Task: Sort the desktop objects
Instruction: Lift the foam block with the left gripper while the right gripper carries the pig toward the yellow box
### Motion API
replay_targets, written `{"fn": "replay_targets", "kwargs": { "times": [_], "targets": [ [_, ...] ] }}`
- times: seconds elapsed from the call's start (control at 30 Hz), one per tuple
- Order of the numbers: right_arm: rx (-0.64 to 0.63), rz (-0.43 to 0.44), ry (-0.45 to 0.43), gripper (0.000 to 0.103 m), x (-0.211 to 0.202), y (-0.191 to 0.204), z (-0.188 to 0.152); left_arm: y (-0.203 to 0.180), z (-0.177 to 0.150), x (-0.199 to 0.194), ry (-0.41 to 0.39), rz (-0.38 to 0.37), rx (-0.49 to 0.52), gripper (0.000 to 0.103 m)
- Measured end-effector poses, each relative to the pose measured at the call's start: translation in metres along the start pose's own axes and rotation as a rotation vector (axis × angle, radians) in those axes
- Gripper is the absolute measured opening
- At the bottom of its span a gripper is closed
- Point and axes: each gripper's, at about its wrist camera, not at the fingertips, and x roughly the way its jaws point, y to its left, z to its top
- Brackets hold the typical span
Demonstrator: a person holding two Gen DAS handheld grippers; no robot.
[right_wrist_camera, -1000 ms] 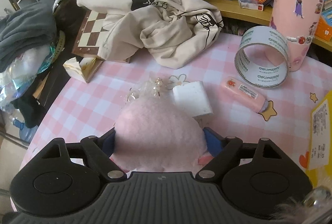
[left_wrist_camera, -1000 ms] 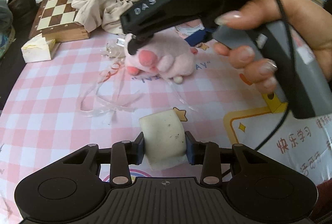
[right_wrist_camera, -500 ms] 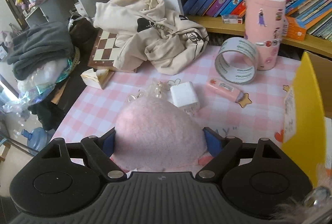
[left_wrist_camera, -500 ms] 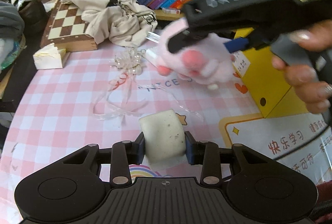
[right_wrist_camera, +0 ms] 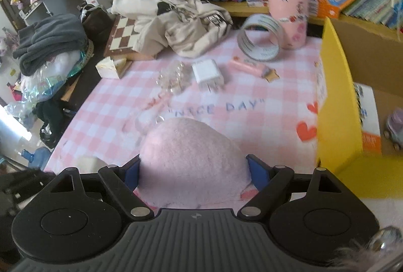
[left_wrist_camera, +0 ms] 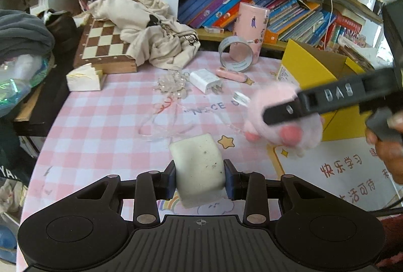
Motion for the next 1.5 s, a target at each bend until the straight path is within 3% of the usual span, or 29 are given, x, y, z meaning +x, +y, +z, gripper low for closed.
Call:
{"fn": "replay_targets", "kwargs": {
  "times": [0.33, 0.97, 1.5],
  "targets": [
    [0.045, -0.046, 0.012, 0.083, -0.024, 0.004, -0.046, -0.001, -0.008, -0.02, -0.02, -0.033, 0.006, 0.035],
    [0.022, -0.134, 0.027, 0.083, -0.063, -0.006, -0.078, -0.029, -0.016, -0.03, -0.003, -0.16, 0.047, 0.035],
    [0.111, -0.183, 0.013, 0.083, -0.086, -0.034, -0.103, -0.065, -0.013, -0.022, 0.017, -0.222, 0.138, 0.034]
  ]
}}
